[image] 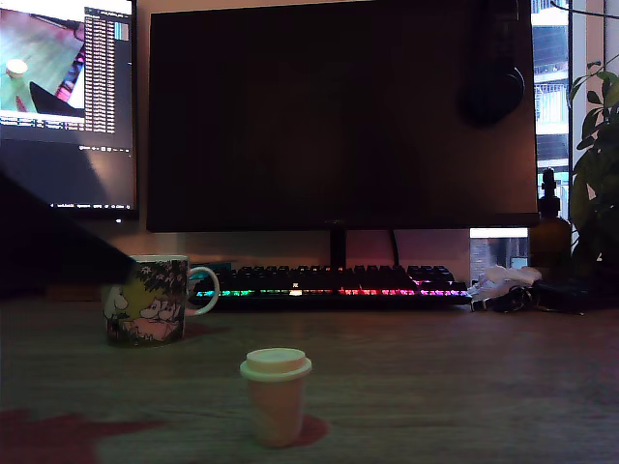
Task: Pick up the coffee capsules on the table and drop them inside the coffee cup
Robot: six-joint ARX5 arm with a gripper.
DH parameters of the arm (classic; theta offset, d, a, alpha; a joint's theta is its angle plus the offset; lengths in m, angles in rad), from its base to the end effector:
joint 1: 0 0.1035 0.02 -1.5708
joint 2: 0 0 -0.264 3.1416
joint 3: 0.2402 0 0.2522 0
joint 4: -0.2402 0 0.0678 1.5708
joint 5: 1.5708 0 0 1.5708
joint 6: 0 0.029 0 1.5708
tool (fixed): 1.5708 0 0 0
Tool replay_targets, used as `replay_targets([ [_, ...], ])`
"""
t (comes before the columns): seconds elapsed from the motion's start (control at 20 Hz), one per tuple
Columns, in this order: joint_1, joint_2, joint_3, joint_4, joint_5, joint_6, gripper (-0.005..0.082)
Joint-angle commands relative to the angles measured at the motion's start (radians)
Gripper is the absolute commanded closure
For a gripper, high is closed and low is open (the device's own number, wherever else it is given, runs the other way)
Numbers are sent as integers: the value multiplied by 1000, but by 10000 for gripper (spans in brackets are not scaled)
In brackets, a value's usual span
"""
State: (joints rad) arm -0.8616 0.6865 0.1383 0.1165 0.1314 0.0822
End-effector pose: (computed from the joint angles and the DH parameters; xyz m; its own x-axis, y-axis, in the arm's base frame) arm 0.0908 -0.1116 0.1540 0.4869 -0.7686 -0.4148 0.8494 0.5273 0.0199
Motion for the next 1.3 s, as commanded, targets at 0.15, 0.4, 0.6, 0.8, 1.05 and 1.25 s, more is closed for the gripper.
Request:
replay_targets([
  [0.15,16,182,-13,130,82,50,302],
  [0.4,47,347,-13,252,160,50,302],
  [0.6,59,438,14,311,206,50,302],
  [0.8,72,550,77,288,214,58,302],
  [1.05,87,657,156,217,241,93,302],
  [1.25,87,705,217,152,254,108,302],
])
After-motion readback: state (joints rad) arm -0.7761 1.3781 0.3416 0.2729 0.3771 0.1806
